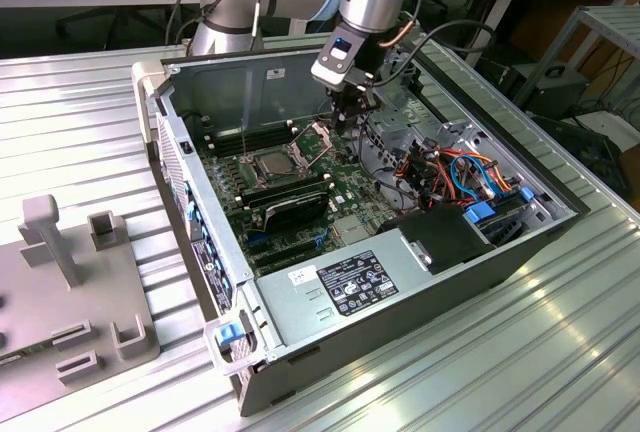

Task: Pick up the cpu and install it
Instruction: 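Close the cpu cover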

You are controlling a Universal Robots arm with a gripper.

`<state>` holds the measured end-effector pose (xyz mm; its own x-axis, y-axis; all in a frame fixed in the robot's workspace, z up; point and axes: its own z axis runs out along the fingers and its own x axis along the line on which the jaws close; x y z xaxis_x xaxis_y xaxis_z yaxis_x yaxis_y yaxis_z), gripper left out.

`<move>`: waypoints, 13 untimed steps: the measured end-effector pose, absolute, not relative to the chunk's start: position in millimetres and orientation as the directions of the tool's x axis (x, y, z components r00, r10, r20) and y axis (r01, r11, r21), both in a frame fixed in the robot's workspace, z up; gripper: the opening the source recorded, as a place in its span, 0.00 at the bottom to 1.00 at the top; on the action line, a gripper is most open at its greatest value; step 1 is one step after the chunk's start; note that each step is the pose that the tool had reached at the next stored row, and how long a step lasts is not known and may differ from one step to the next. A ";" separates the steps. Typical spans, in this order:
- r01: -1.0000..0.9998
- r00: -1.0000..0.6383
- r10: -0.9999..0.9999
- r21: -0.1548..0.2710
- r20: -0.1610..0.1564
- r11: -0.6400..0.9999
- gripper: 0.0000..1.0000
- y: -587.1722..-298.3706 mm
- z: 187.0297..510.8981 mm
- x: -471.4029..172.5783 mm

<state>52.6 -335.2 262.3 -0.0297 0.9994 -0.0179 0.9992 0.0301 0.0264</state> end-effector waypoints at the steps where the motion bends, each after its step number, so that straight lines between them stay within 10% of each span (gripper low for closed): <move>1: 0.999 -0.030 0.999 0.026 -0.018 0.030 0.11 -335.2 261.9 52.8; 13: 0.999 -0.030 0.999 0.026 -0.018 0.030 0.11 -335.2 252.6 53.7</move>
